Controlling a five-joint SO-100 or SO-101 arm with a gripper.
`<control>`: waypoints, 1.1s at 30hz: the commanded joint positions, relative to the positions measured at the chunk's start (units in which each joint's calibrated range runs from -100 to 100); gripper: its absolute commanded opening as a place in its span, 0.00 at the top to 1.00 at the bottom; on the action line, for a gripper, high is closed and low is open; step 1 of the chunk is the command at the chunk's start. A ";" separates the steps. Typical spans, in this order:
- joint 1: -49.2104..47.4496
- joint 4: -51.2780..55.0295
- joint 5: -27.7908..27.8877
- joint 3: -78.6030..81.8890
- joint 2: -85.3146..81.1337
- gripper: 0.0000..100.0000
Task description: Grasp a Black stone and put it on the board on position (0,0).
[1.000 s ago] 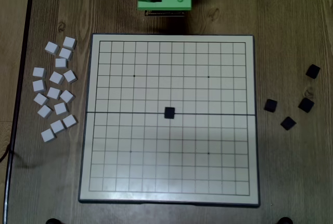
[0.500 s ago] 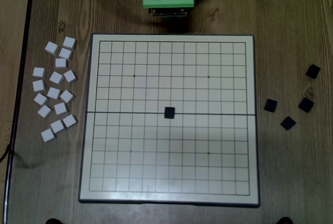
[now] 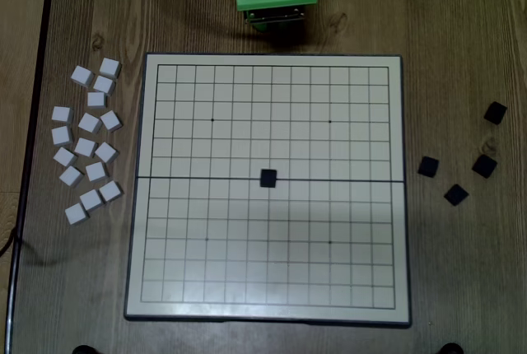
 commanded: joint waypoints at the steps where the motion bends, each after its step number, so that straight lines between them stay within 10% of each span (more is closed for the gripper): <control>1: -0.02 3.46 0.34 0.44 0.17 0.94; 33: -1.56 5.04 0.24 0.44 0.08 0.93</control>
